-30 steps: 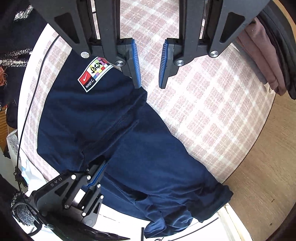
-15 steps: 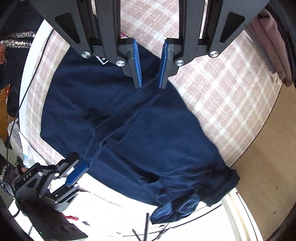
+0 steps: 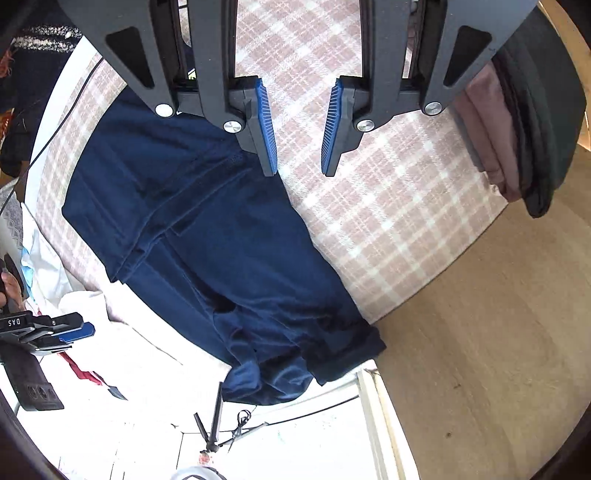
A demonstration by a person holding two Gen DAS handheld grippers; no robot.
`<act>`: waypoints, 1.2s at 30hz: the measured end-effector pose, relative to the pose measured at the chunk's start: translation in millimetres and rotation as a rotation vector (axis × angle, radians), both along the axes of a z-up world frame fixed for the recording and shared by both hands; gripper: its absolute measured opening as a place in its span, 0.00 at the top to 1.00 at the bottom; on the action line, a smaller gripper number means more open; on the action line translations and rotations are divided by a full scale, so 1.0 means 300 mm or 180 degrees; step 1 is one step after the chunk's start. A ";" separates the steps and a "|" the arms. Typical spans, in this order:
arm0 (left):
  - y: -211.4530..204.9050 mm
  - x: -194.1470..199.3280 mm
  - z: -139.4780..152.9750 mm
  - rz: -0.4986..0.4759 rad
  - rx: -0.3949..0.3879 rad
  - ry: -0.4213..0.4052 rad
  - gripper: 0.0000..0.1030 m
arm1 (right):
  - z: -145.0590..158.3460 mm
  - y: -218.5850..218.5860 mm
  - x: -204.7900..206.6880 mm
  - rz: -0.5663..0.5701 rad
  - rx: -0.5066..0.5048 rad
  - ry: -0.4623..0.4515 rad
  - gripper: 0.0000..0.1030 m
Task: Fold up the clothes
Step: 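Grasp the collar end with both grippers and fold it over toward the hem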
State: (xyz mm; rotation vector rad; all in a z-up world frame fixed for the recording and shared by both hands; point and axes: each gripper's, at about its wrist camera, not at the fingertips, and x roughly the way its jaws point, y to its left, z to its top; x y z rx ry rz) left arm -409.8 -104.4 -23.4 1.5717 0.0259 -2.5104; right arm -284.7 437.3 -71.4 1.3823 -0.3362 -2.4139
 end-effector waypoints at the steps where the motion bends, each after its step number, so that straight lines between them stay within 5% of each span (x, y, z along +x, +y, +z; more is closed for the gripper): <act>1: -0.058 -0.031 -0.023 0.0053 0.0011 0.0047 0.76 | 0.043 0.017 -0.003 -0.0047 0.0053 0.0081 0.66; 6: -0.190 -0.261 -0.219 0.0141 -0.0060 0.0178 0.69 | 0.128 0.082 -0.093 -0.0221 0.0439 0.0309 0.66; 15: -0.430 -0.590 -0.386 0.0074 0.0283 -0.0002 0.64 | -0.245 0.210 -0.469 -0.0507 0.0030 -0.0035 0.66; 20: -0.576 -0.758 -0.507 0.0216 0.0420 -0.0141 0.64 | -0.358 0.212 -0.677 -0.0436 0.0044 -0.0085 0.66; 29: -0.607 -0.814 -0.492 0.0201 0.0370 0.0021 0.63 | -0.193 0.017 -0.898 0.0117 -0.0009 0.0498 0.61; 33: -0.622 -0.784 -0.493 0.0177 0.0406 0.0023 0.62 | -0.148 0.062 -0.871 0.0045 -0.0121 0.0596 0.54; 36: -0.639 -0.757 -0.511 0.0187 0.0383 -0.0027 0.58 | -0.215 0.127 -0.830 -0.0126 0.0042 0.0434 0.45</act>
